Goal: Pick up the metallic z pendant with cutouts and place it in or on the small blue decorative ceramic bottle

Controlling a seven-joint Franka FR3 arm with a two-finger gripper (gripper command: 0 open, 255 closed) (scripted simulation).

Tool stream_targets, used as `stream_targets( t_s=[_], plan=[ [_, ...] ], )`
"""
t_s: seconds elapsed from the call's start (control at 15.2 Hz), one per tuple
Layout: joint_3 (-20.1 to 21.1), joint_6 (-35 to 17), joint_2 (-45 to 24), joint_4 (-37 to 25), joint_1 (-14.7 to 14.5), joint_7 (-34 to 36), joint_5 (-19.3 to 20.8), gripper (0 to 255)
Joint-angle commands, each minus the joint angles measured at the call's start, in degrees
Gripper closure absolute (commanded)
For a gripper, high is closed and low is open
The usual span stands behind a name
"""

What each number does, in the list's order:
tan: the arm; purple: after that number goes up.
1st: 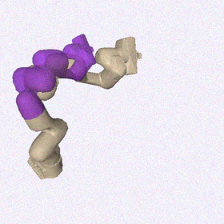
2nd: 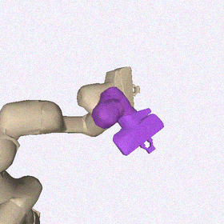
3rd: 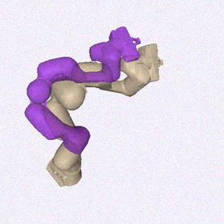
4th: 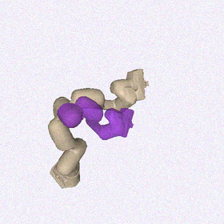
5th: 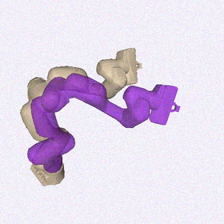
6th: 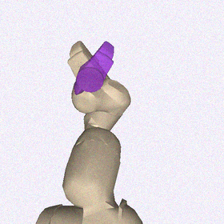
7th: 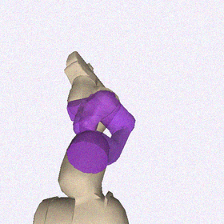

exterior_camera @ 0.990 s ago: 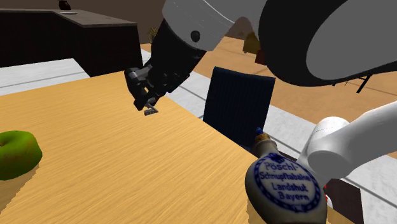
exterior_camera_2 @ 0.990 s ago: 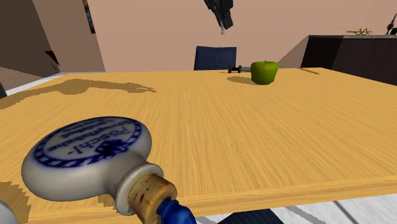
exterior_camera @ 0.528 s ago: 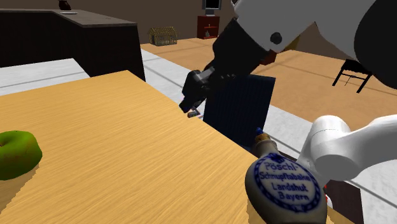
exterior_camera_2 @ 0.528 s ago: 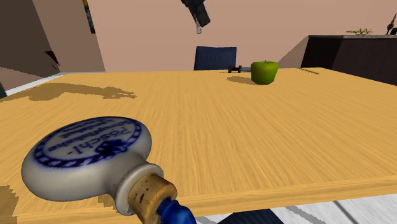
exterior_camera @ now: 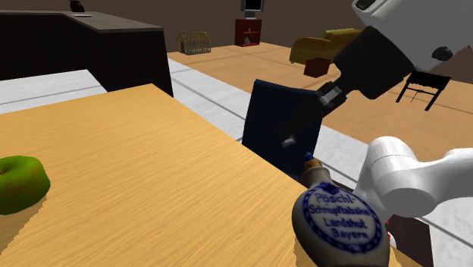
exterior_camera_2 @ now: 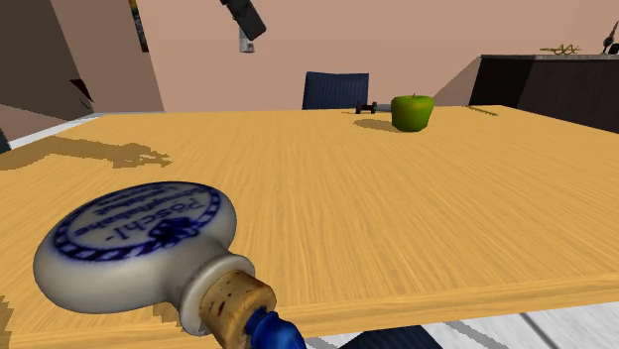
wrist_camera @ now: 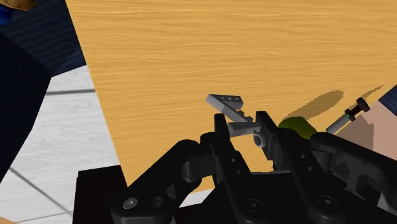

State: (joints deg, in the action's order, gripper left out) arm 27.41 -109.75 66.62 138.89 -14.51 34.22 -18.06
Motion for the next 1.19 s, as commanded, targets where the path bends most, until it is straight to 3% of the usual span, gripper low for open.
stream_targets(
  t_s=[0.0, 0.59, 1.12],
  plan=[
    [-1.3, 3.5, 4.5, 1.4, -2.0, 0.4, 0.3, 255],
    [-5.3, 20.2, 21.3, 2.8, -9.1, 3.3, 2.5, 255],
    [-2.9, 18.3, 26.6, 10.2, -11.2, 4.0, 0.4, 255]
  ],
)
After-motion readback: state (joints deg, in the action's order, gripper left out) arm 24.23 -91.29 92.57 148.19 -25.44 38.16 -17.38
